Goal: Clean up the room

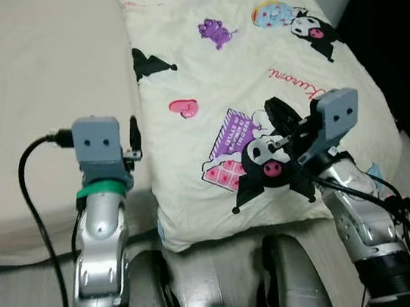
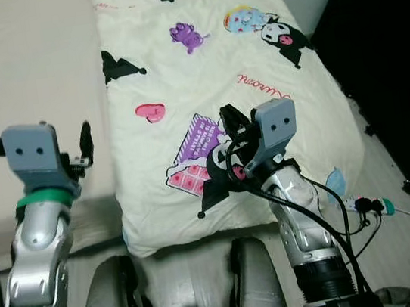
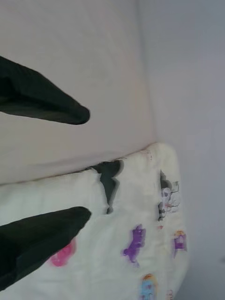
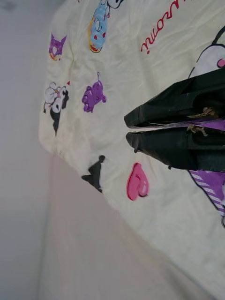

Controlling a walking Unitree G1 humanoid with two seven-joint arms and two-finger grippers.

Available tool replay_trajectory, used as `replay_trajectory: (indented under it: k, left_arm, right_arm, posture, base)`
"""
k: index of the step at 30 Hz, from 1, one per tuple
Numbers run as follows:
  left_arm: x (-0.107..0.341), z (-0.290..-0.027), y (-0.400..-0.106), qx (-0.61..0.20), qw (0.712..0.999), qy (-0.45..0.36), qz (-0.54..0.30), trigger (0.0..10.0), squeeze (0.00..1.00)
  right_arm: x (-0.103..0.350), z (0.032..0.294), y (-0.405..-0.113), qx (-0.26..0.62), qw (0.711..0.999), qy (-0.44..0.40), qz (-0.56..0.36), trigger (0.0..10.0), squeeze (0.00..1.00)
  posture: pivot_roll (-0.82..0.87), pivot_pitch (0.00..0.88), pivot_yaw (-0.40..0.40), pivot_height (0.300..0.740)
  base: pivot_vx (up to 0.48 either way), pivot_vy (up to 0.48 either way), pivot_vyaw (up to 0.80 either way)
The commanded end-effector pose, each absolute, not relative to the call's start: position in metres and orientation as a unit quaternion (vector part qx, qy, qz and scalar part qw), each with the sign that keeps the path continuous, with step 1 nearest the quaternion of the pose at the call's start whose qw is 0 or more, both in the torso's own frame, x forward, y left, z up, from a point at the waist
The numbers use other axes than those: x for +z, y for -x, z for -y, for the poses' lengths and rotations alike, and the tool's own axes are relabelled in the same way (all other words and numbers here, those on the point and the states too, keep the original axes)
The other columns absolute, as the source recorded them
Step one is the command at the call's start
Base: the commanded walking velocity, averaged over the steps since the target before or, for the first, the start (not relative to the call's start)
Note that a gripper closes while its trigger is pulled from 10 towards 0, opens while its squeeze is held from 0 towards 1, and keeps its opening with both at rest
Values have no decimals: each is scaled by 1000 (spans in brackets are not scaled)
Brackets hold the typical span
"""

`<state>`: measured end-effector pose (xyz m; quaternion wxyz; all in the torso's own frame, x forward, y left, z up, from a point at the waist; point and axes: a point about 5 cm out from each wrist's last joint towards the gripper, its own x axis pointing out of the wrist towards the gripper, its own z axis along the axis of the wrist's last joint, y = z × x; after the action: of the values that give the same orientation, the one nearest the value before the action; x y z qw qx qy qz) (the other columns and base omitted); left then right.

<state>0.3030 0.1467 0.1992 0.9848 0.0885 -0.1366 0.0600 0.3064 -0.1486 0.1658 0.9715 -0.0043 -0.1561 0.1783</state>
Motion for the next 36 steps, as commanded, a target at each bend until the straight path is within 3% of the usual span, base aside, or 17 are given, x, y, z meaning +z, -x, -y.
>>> replay_trajectory:
  k: [1, 10, 20, 36]
  left_arm:
    - [194, -148, -305, 72, 984, -94, 131, 10000, 0]
    - [185, -154, -309, 64, 985, -112, 116, 10000, 0]
    - [172, -134, -320, -3, 994, -78, 81, 10000, 0]
    - [161, -118, -323, -37, 994, -70, 69, 10000, 0]
  right_arm:
    - [158, 149, -303, 173, 974, 6, 148, 10000, 0]
    - [154, 159, -310, 119, 981, 4, 151, 10000, 0]
    - [155, 168, -312, 98, 983, 19, 152, 10000, 0]
    - [153, 174, -313, 84, 985, 27, 152, 10000, 0]
  posture:
    - [-2, 21, -16, 595]
    - [2, 0, -9, 625]
    - [-11, 0, -3, 675]
    - [-18, 0, 2, 740]
  base:
    - [0, 0, 0]
    - [0, 0, 0]
    - [0, 0, 0]
    - [0, 0, 0]
